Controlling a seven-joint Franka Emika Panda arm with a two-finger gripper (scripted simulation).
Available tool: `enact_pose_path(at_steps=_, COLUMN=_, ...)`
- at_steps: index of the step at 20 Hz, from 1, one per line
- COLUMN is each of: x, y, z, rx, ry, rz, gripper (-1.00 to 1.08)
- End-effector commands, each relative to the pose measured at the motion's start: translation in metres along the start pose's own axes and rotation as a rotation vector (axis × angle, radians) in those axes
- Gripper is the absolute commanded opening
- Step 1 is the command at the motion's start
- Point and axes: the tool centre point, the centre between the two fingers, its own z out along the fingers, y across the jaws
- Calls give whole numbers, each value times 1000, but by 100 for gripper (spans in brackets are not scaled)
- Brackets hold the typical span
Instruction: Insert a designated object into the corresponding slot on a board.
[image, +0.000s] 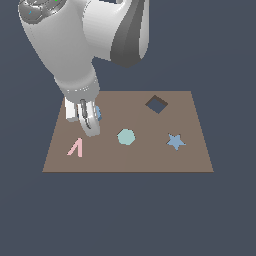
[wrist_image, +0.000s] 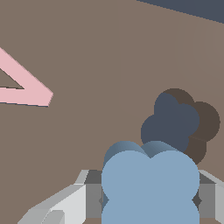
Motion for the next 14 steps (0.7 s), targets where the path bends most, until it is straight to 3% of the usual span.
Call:
enact_pose_path(at_steps=1, x=9, y=4, z=-1, rx=0, ry=0, rz=107, gripper=-100)
enact_pose_path(at_steps=14, x=32, y=27, z=-3, rx=0, ry=0, rz=452, gripper=-100)
